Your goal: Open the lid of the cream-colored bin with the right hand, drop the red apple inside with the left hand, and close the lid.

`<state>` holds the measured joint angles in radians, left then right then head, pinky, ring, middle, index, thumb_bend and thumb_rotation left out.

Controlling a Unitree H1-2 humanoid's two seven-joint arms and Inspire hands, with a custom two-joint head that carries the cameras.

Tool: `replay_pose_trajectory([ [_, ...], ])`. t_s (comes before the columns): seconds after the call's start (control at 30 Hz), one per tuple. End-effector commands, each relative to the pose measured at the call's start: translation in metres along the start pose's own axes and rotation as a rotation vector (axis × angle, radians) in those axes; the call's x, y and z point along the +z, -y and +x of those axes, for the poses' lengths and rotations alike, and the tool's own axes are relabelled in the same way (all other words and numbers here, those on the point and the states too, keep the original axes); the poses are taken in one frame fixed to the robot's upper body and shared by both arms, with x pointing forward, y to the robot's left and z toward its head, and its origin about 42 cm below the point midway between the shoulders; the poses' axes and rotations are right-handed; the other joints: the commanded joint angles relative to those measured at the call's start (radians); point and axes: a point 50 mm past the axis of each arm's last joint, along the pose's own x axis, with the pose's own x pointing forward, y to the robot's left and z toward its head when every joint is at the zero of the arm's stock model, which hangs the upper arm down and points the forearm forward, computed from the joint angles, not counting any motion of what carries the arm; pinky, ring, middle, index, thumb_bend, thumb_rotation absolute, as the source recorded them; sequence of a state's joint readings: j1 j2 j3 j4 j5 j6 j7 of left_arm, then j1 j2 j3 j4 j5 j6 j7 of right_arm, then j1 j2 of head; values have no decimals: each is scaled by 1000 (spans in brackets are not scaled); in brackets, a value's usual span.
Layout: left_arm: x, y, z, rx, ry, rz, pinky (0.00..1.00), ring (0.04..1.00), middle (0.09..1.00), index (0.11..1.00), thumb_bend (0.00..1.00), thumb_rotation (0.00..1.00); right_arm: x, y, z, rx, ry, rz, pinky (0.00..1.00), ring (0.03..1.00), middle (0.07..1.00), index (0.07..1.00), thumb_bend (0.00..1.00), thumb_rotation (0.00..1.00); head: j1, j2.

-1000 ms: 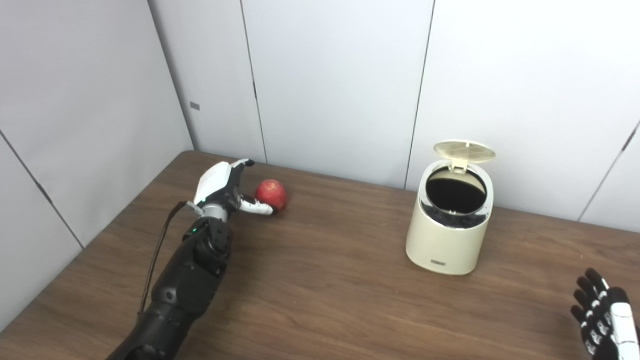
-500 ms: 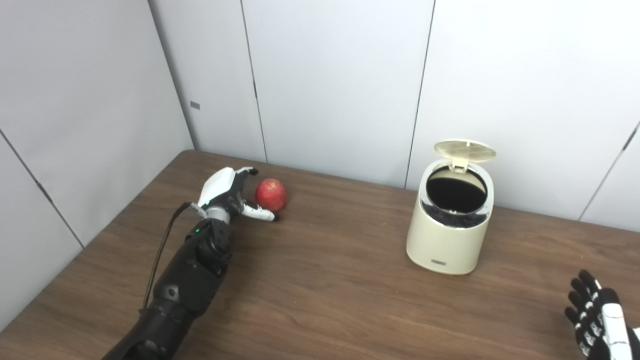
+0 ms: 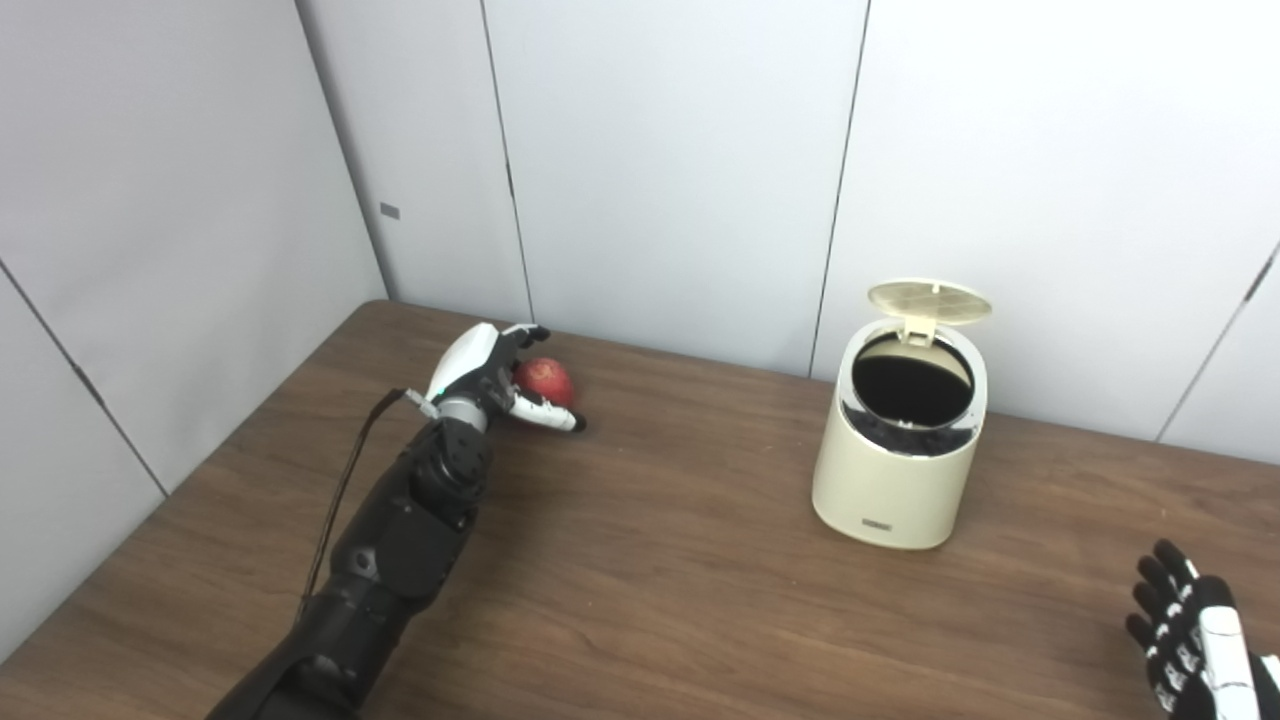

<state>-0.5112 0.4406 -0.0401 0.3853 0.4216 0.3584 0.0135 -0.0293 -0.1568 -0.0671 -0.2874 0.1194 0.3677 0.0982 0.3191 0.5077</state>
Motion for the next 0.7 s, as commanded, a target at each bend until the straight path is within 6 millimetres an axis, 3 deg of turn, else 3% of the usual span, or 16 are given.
replay_pose_trajectory([
  [0.0,26,-23,12,73,101,-10,623,754,850,848,807,16,19,1,2,-1,91,-5,973,999,980,983,395,1000,0,0],
  [0.13,27,-21,13,74,112,-27,551,624,732,756,690,0,17,5,3,-1,100,2,926,980,963,978,405,1000,2,3],
  [0.17,27,-21,13,78,114,-24,546,505,614,651,576,0,18,6,3,1,100,0,926,976,959,976,410,1000,2,3],
  [0.23,26,-20,14,83,109,8,533,443,532,518,511,0,18,7,3,2,98,-1,929,973,954,973,417,1000,2,4],
  [0.33,26,-18,15,77,99,91,520,454,521,472,501,0,19,8,3,1,100,13,935,971,949,970,421,1000,2,7],
  [0.43,26,-17,14,71,93,153,435,449,517,464,479,0,20,9,3,2,103,20,931,963,936,965,421,1000,2,7],
  [0.67,27,-19,11,112,86,186,417,431,502,457,478,0,19,7,4,9,100,25,978,972,932,979,420,1000,-6,9],
])
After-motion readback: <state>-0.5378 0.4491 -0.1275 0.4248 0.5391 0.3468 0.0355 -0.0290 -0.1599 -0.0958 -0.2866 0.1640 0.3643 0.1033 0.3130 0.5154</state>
